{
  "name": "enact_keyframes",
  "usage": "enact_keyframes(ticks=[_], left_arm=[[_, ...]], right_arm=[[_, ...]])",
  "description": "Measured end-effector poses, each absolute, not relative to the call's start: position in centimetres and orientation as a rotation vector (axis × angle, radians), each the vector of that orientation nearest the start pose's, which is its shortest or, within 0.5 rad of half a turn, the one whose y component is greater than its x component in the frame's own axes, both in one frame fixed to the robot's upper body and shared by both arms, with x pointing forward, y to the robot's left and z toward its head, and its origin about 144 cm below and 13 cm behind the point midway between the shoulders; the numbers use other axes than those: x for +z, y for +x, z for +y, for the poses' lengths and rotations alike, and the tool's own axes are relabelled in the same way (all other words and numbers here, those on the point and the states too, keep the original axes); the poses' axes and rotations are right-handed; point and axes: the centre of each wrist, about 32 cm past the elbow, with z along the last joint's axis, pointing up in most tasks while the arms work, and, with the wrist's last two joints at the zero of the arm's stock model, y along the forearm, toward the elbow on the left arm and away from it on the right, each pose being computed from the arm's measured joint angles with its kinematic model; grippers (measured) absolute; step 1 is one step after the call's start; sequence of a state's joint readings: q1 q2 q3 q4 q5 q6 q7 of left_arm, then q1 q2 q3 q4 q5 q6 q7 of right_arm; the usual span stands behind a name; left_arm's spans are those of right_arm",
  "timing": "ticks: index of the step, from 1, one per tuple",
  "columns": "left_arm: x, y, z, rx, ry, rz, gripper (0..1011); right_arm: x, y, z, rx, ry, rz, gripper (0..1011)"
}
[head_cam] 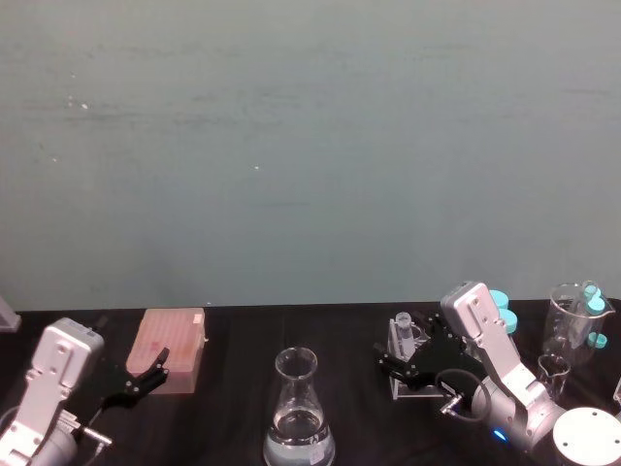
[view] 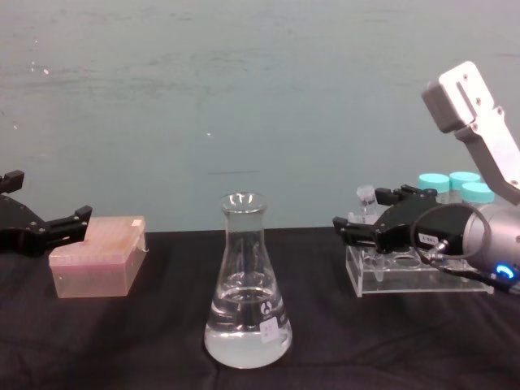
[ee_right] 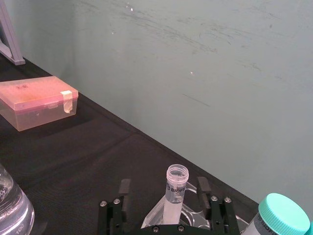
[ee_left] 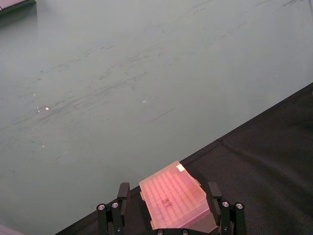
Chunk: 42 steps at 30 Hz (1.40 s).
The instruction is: Pour the liquid from the test tube into the beaker using one hand.
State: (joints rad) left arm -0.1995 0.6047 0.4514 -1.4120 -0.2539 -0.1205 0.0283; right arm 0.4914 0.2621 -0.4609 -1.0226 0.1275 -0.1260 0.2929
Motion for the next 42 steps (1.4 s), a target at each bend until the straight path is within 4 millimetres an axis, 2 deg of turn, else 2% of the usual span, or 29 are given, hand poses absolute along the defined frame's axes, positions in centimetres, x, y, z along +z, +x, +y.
enact_keyframes(ticks=[11,20,23,42], left_arm=[[113.98,48.86,30.97,1.248,0.304,-0.285,1000],[113.98,48.86,30.97,1.248,0.304,-0.285,1000],[113.98,48.86,30.97,1.248,0.304,-0.285,1000],[113.98,48.86,30.97,1.248,0.304,-0.285,1000]], right_arm=[[113.65,57.60,-22.81,-0.987,-0.261,-0.184,554],[113.66,57.60,-22.82,-0.988,-0.261,-0.184,234],[113.66,57.60,-22.82,-0.989,-0.260,-0.185,209],[113.59,57.58,-22.94,-0.998,-0.260,-0.186,209]])
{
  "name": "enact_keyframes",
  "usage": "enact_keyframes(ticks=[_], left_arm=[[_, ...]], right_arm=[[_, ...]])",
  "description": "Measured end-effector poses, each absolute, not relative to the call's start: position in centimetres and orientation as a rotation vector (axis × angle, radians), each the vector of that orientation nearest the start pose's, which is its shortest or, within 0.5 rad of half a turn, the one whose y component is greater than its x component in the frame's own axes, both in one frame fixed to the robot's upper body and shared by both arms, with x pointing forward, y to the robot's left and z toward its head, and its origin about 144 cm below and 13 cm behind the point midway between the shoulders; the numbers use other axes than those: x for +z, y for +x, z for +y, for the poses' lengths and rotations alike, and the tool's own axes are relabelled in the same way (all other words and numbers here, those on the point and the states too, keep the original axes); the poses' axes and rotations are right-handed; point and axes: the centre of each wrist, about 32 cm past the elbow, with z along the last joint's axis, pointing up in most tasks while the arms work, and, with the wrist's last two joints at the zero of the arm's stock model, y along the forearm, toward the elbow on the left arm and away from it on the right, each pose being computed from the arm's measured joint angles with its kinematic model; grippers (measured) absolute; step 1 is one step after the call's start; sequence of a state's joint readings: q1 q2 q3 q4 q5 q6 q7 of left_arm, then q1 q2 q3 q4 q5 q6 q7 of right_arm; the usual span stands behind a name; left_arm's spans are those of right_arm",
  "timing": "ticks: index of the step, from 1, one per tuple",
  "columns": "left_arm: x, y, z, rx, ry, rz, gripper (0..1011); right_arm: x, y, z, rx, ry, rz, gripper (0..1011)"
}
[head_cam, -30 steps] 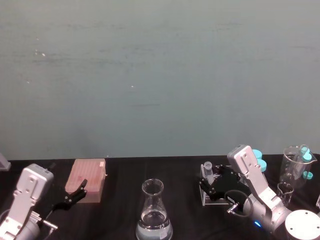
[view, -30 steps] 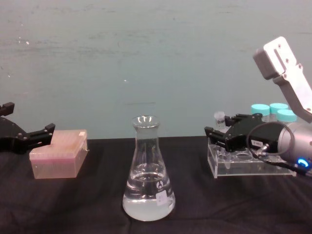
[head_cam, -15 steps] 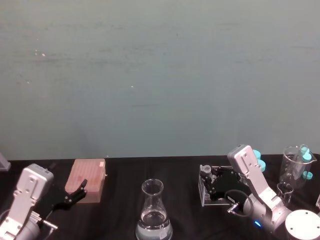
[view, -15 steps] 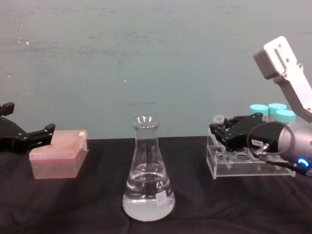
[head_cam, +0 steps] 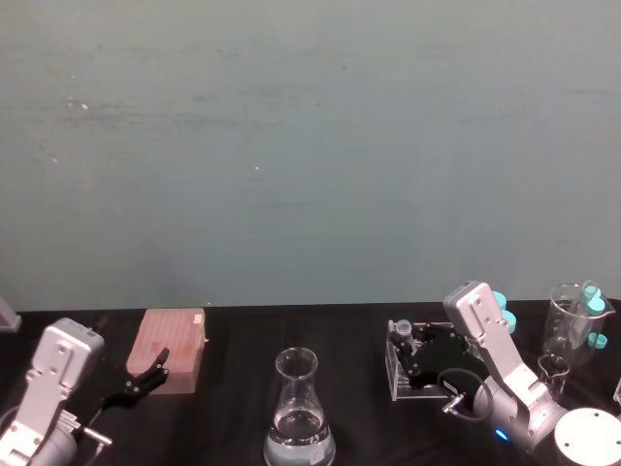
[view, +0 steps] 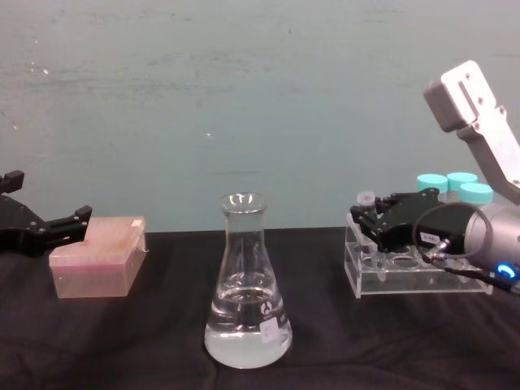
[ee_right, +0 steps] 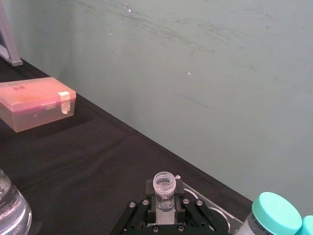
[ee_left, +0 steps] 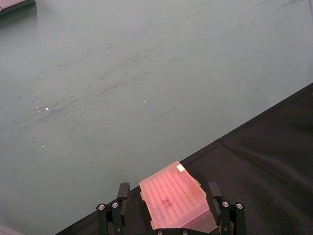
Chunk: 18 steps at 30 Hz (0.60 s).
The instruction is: Pour the liquid from the test tube into the beaker using one hand.
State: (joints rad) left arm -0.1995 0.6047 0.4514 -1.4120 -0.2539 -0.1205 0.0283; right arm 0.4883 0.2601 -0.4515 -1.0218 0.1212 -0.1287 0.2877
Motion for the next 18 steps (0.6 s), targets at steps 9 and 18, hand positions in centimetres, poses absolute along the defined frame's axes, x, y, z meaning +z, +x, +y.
enact_keyframes(ticks=[9,18], left_arm=[[113.98,48.86,30.97,1.248,0.305,-0.285,1000],[113.98,48.86,30.97,1.248,0.304,-0.285,1000]], right_arm=[[113.40,57.68,-23.34,-1.033,-0.262,-0.187,209],[113.61,57.44,-23.24,-1.010,-0.226,-0.188,209]])
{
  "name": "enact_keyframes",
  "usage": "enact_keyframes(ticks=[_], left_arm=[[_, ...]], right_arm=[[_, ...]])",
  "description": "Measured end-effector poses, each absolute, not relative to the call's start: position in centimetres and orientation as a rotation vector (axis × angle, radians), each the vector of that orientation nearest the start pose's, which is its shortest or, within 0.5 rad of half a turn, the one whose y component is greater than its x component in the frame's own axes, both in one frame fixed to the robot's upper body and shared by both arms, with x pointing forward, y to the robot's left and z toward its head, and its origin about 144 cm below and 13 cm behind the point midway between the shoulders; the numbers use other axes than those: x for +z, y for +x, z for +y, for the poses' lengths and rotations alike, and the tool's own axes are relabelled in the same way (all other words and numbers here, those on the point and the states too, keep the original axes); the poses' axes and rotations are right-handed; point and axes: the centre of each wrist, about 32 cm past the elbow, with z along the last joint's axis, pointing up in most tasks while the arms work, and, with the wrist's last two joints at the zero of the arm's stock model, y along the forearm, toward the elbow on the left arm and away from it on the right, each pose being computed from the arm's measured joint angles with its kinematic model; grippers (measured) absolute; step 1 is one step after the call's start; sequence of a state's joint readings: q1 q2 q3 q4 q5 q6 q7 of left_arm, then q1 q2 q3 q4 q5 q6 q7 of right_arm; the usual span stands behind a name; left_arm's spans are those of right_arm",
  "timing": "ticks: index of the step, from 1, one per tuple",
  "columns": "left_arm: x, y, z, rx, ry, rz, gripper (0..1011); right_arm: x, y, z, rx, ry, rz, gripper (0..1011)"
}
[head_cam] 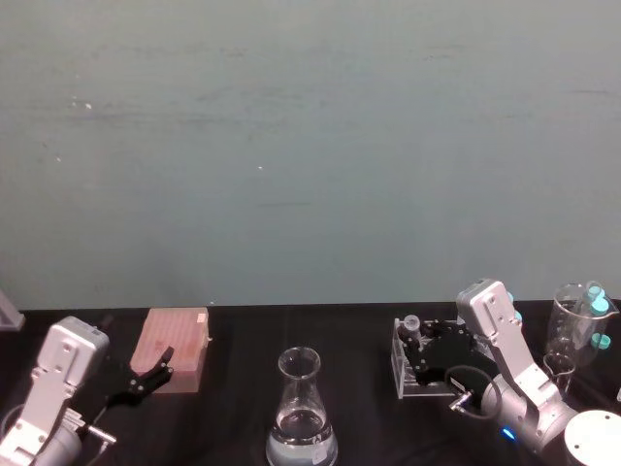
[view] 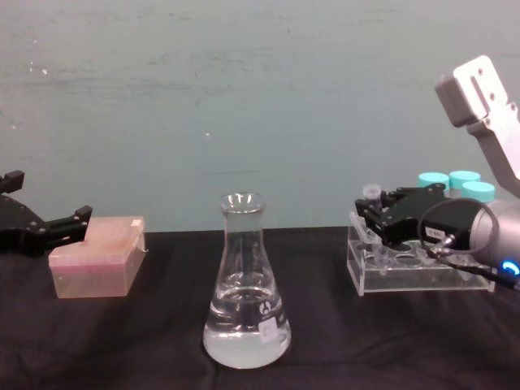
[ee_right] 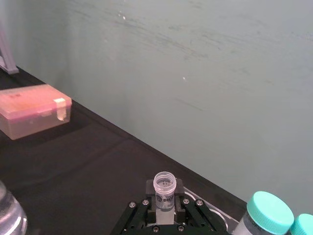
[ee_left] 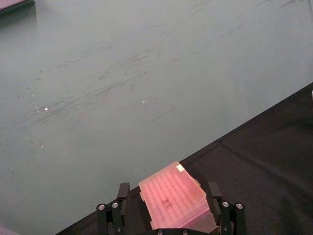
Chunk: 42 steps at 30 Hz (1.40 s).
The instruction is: Pour the liquid from the test tube into the beaker using one hand.
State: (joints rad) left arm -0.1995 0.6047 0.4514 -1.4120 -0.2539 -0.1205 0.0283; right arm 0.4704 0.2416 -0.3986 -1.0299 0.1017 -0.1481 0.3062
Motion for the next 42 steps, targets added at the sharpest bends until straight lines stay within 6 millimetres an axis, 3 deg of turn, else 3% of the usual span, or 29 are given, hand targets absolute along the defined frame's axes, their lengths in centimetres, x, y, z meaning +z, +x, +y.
enact_keyframes(ticks=[23,42], left_arm=[[114.0,48.9,31.0,1.248,0.304,-0.285,1000],[114.0,48.9,31.0,1.248,0.304,-0.285,1000]], right_arm=[[115.8,56.4,-23.1,-0.993,-0.159,-0.227,209],[120.0,55.4,-22.6,-0.905,-0.110,-0.421,209]])
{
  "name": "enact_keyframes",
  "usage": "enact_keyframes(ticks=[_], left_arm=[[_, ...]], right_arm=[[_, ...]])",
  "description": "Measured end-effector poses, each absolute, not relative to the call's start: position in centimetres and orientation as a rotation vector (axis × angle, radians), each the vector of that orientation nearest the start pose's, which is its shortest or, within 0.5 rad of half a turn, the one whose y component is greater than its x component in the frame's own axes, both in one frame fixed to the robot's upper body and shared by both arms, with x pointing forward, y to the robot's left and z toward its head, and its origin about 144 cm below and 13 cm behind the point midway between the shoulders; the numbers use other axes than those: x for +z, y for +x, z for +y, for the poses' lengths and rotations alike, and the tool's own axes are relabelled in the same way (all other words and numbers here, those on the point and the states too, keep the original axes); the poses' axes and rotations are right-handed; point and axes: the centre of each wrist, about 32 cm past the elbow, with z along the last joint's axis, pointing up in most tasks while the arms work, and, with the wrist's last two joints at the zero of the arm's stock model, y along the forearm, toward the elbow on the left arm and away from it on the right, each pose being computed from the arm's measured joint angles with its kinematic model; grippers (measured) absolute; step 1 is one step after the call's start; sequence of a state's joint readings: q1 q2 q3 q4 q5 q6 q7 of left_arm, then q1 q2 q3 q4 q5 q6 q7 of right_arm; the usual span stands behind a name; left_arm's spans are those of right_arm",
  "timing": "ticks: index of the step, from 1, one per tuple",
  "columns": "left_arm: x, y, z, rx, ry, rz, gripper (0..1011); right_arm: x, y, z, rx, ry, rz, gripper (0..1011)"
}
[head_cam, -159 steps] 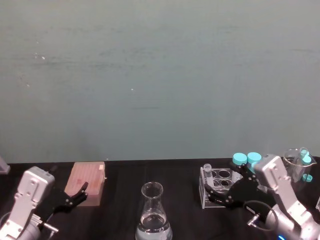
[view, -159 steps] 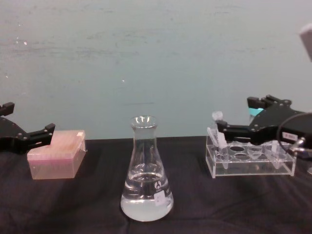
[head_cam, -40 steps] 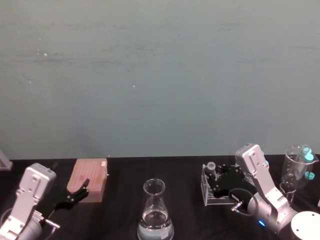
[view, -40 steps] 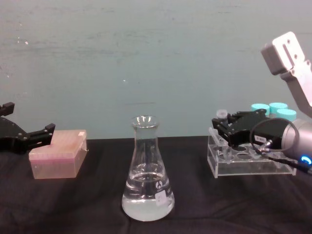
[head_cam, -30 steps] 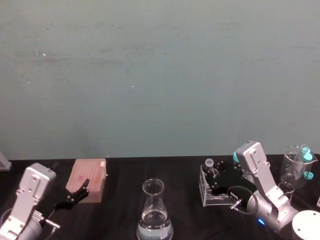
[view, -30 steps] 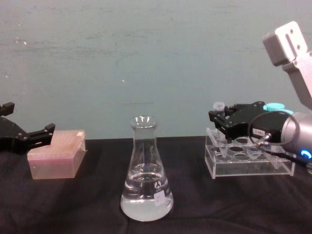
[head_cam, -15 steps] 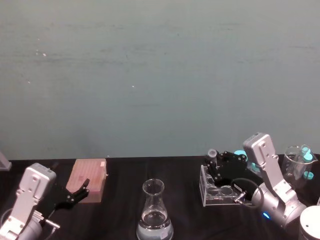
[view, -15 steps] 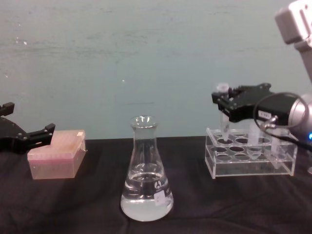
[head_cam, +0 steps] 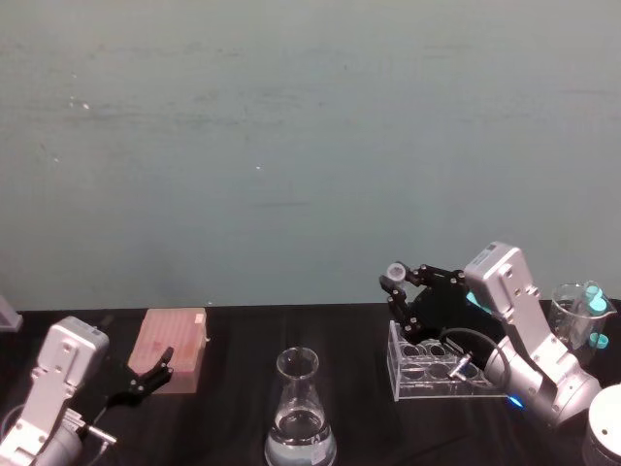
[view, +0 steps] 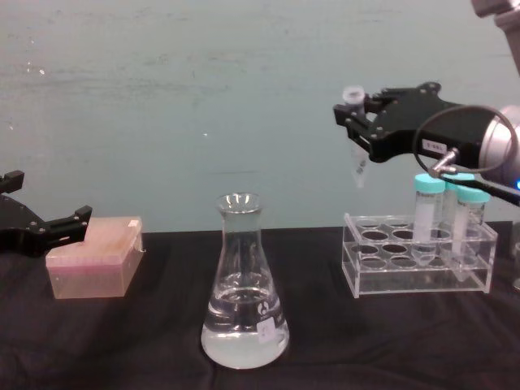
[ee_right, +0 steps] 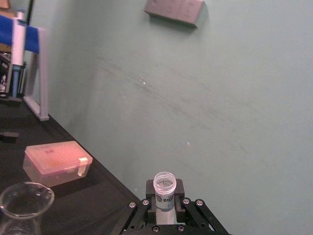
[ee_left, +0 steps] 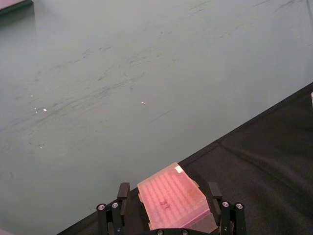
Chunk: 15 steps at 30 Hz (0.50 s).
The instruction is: Pour the liquid from the test tube into the beaker using one hand.
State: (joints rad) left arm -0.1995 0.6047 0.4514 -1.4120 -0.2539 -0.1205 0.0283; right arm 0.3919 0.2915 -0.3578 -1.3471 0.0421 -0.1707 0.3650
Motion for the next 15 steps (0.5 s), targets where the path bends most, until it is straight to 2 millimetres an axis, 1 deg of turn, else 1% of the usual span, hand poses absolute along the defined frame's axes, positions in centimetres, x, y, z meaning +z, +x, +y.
enact_keyframes(ticks=[5,15], left_arm=[[114.0,48.9,31.0,1.248,0.305,-0.285,1000],[114.0,48.9,31.0,1.248,0.304,-0.285,1000]], right_arm=[[120.3,55.1,-22.0,-0.875,-0.131,-0.490,209],[119.7,54.5,-20.9,-0.822,-0.231,-0.647,209]])
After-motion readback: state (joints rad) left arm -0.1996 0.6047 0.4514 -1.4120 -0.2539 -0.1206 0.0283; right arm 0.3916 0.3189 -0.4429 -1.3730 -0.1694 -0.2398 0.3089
